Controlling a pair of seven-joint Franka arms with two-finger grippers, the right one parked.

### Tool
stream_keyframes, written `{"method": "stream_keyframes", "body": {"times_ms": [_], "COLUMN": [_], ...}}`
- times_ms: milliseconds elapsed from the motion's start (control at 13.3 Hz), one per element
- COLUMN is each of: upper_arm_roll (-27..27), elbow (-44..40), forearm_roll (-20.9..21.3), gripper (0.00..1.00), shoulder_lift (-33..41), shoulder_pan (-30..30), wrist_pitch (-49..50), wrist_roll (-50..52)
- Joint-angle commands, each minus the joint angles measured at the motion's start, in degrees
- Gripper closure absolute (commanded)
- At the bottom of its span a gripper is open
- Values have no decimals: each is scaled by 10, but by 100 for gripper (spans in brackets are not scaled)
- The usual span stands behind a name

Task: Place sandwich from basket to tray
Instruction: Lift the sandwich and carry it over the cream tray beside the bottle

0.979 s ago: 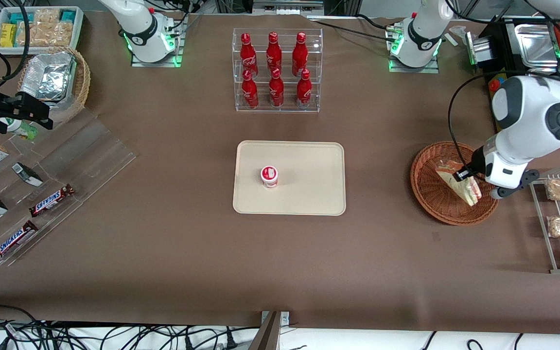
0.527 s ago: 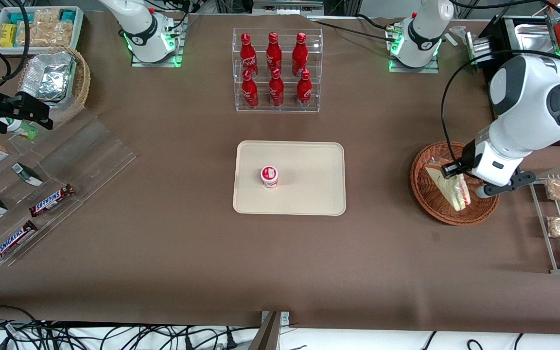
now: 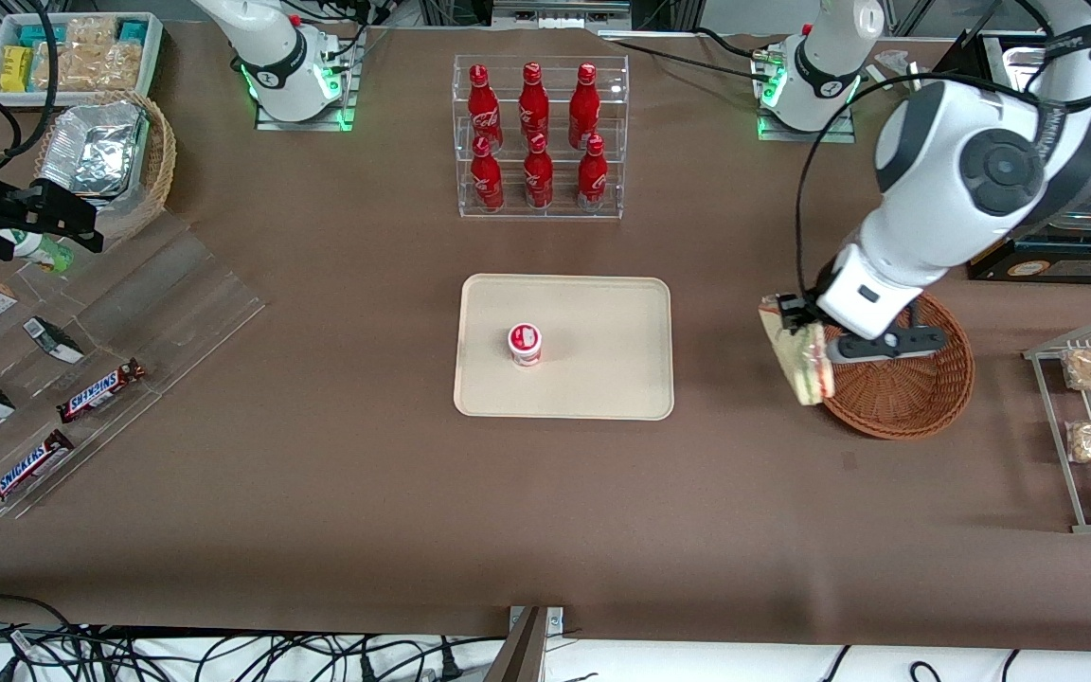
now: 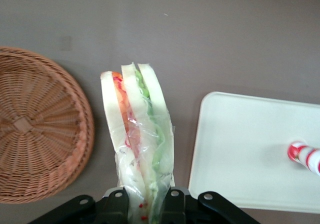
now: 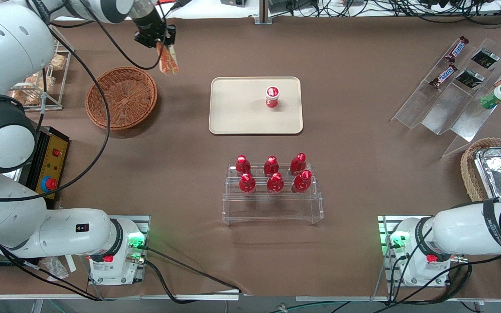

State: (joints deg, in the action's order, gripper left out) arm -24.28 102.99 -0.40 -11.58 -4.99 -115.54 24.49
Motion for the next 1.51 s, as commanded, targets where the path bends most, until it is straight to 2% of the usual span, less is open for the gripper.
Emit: {"method": "stream_keyframes", "body": {"times_ms": [0, 151, 603, 904, 1205, 1432], "upper_arm_roll": [-58, -76, -75, -75, -74, -74], "elbow": [-23, -31, -36, -36, -35, -29], "forearm_roll": [12, 11, 12, 69, 90, 122], "gripper": [100, 100, 100, 100, 100, 100], "shoulder_lift": [-21, -38, -92, -143, -186, -219], "shoulder_pan": [-3, 9, 69, 97, 113, 125], "wrist_pitch": [12, 11, -18, -46, -83, -116], "wrist_roll": [-35, -89, -57, 24, 49, 77]}}
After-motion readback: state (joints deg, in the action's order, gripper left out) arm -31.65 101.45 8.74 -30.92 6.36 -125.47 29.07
